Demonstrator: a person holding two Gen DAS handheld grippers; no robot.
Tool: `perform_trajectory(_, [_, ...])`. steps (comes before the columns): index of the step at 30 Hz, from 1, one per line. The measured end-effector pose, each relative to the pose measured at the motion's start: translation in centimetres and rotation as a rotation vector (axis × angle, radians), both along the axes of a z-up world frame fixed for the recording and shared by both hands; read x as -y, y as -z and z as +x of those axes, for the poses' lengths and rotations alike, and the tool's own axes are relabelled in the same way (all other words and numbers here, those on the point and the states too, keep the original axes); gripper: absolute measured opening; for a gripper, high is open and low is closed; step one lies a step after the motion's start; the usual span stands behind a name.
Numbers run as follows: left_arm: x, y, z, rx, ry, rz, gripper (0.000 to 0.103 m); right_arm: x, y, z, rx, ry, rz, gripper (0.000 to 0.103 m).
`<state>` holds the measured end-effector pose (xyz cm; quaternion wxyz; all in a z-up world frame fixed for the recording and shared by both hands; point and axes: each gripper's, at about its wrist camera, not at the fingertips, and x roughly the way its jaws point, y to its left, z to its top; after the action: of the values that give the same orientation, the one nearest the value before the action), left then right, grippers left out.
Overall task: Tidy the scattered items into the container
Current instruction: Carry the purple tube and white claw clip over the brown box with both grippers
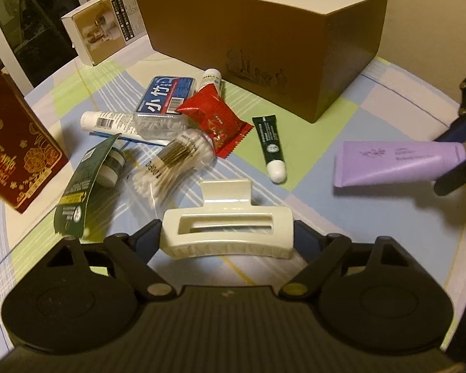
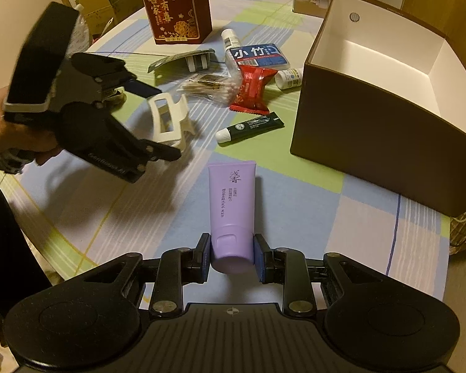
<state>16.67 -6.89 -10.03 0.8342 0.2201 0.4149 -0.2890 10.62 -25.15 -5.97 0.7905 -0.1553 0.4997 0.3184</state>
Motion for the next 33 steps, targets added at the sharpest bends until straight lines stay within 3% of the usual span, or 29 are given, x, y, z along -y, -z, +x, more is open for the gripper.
perform_trajectory(8, [-0.3,-1.5,-2.4,-0.028,-0.063,-0.011,0.086,0.2,-0.6,-0.6,0.024,0.023,0.014,0.030])
perform_trajectory(33, [0.4,-8.5,-9.3,0.025,-0.109,-0.085,0.086,1.7,-5.7,-5.5,0.091,0.102,0.085,0.030])
